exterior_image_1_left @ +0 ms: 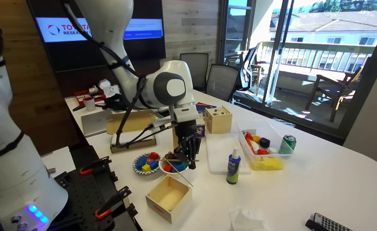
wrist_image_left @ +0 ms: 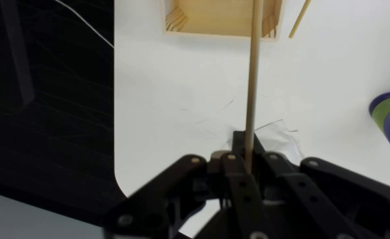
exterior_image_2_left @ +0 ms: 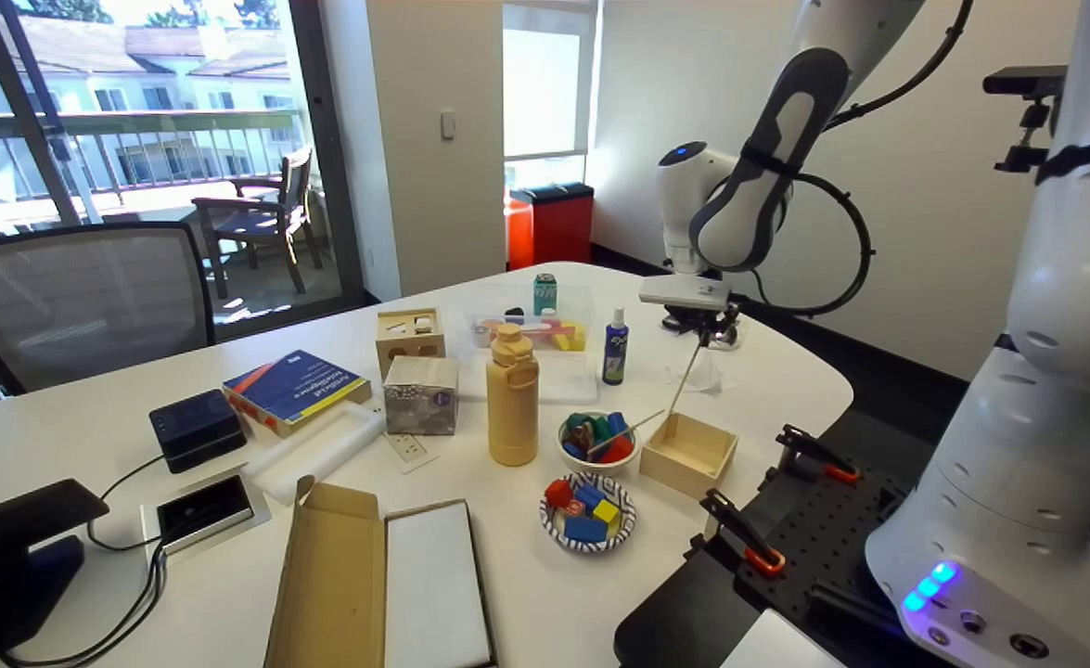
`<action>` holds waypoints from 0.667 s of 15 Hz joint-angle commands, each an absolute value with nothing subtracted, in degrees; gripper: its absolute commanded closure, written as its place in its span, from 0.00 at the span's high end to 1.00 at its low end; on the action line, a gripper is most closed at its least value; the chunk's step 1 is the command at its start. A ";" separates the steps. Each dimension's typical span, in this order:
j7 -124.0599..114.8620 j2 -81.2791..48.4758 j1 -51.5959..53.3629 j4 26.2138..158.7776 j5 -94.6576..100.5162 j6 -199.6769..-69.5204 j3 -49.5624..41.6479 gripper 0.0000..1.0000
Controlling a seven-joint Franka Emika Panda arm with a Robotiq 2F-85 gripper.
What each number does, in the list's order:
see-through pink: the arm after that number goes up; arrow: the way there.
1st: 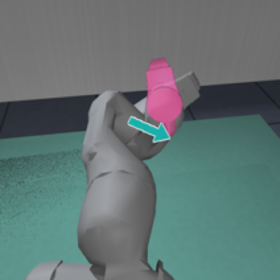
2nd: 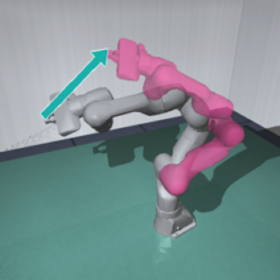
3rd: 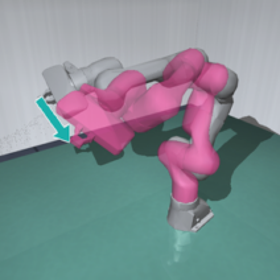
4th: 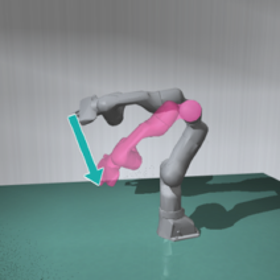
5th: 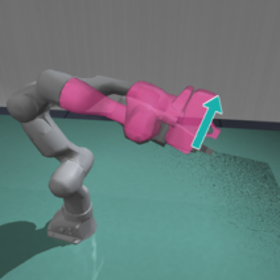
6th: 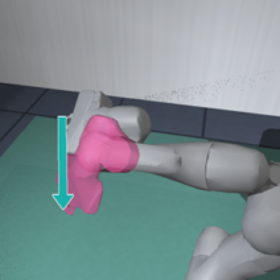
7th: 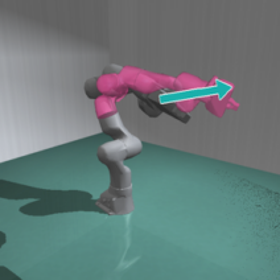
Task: Stir the bowl with the straws
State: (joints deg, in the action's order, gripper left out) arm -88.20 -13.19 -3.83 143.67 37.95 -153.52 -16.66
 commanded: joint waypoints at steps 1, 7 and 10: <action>-95.53 -10.38 -1.95 145.61 47.28 -150.24 -20.27 0.01; -111.38 -16.38 -3.14 143.35 61.95 -150.79 -18.34 0.01; -117.69 -20.39 -3.28 141.78 66.11 -150.07 -16.83 0.01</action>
State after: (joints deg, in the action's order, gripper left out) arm -112.22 -16.42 -3.21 144.16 62.89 -151.23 -18.25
